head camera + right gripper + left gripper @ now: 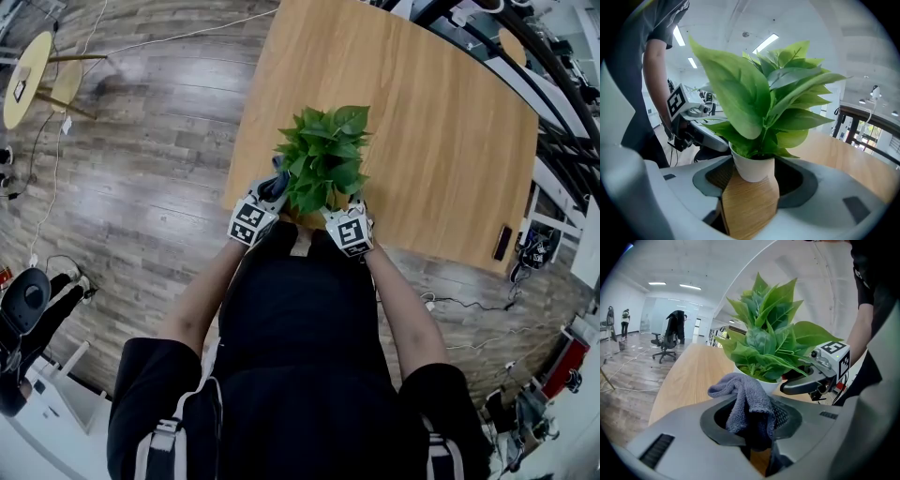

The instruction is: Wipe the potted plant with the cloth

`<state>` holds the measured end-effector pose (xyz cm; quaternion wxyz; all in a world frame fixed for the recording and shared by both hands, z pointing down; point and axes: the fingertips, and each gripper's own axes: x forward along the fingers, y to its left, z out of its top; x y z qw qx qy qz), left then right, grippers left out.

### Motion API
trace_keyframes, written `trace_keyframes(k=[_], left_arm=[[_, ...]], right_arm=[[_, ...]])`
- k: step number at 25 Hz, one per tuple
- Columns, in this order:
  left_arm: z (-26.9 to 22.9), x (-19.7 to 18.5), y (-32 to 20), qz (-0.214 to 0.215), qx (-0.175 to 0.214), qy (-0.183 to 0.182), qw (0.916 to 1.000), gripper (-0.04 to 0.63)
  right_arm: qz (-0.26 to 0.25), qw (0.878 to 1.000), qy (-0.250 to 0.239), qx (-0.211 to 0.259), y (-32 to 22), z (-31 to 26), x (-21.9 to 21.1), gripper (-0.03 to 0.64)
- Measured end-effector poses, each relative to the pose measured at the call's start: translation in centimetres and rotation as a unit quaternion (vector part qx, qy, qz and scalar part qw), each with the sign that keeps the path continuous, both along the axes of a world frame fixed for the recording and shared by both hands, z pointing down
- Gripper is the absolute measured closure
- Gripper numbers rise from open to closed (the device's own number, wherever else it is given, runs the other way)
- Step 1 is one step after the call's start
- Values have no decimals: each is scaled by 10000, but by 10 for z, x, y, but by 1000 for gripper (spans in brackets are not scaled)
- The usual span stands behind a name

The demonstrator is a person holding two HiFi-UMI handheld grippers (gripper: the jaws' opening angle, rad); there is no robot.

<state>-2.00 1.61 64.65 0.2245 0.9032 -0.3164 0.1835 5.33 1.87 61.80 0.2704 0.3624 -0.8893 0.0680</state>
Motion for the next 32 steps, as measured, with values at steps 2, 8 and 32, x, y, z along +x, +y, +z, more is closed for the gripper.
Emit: trace_keyframes(k=[2,8,32], left_arm=[[1,-4,-5,-11,57,-31,10000,468],[5,-17,-21,-67,64,-62,9999,468],[0,-4,-4,255,202,-75,9994,468]], right_arm=[[94,9996,-233,-136,7,0,-4,356],[11,9998,2,-201,20,0,-13,356],[-56,9996,218,-184,-9,7,-4,356]])
